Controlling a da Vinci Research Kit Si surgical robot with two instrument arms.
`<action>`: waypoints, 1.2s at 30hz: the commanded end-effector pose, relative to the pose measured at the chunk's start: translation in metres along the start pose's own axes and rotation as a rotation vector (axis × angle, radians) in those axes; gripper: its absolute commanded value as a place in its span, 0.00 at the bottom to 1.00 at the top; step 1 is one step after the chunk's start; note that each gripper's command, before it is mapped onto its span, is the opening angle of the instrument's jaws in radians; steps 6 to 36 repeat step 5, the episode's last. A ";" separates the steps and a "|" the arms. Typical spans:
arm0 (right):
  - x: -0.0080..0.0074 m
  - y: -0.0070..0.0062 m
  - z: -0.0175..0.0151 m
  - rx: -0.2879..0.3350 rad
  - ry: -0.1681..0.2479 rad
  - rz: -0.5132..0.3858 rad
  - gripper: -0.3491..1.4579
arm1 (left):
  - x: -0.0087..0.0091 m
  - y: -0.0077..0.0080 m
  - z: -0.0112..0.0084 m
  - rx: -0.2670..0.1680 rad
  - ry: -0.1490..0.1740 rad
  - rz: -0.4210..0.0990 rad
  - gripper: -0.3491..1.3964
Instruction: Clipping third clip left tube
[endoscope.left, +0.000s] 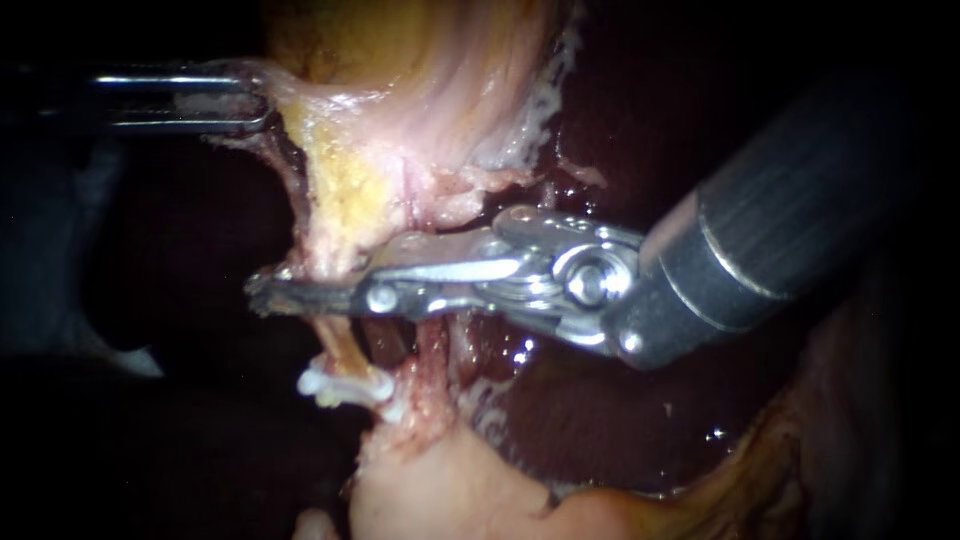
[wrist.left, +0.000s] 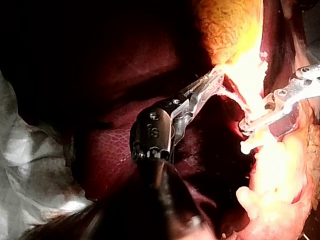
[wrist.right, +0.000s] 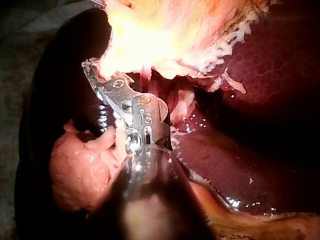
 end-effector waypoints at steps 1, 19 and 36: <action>-0.0002 0.0001 0.0001 -0.001 0.000 -0.001 0.00 | 0.0000 0.0000 0.0000 0.000 0.000 0.000 0.00; -0.0005 0.0005 0.0001 -0.005 0.001 -0.003 0.00 | 0.0000 0.0000 0.0000 0.000 0.000 0.000 0.00; -0.0005 0.0005 0.0001 -0.005 0.001 -0.003 0.00 | 0.0000 0.0000 0.0000 0.000 0.000 0.000 0.00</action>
